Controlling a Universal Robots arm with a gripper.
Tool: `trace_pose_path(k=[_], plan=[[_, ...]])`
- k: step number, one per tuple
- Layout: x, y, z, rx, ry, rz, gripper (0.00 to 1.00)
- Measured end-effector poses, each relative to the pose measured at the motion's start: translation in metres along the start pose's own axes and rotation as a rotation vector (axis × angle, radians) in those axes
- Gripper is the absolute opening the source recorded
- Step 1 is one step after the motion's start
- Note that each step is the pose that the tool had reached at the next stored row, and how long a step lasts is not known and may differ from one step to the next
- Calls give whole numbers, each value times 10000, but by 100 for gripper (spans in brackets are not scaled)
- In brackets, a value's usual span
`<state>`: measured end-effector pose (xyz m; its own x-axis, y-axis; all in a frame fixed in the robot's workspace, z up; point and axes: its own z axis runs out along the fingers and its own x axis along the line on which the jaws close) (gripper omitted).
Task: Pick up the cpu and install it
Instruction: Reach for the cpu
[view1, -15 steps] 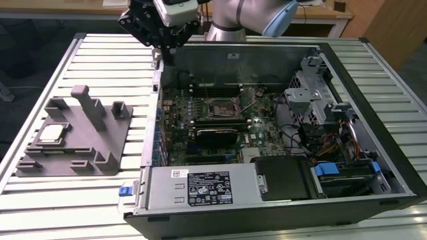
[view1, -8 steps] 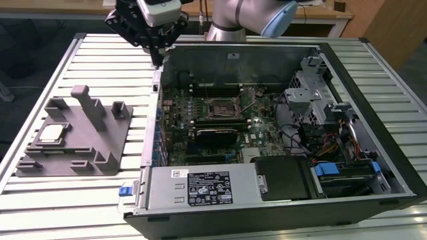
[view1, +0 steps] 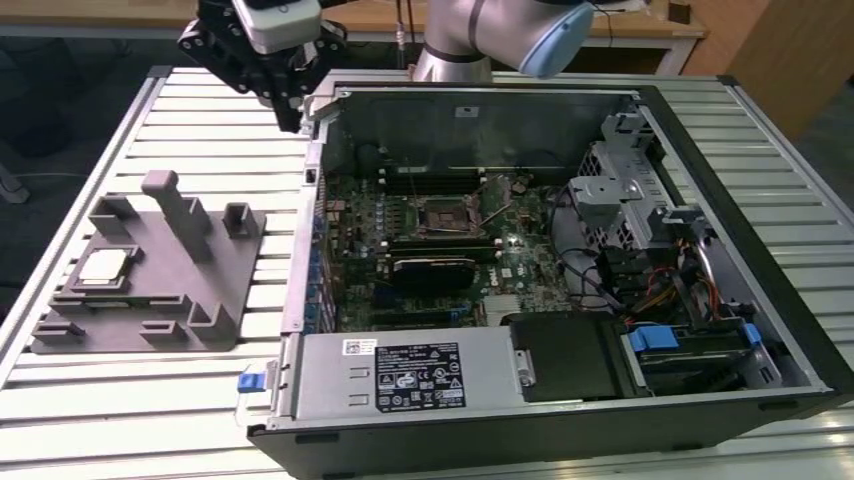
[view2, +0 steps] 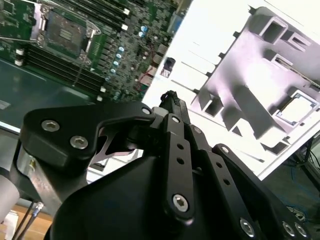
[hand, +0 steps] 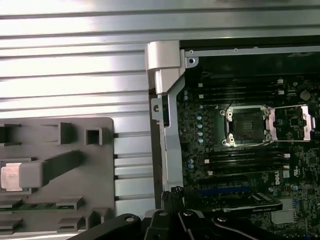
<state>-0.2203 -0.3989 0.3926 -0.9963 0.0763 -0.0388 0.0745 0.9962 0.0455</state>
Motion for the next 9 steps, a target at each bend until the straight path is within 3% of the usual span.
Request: trace_pose_path(k=[9], plan=[[283,-22,-3,-1,-19,-1,11]])
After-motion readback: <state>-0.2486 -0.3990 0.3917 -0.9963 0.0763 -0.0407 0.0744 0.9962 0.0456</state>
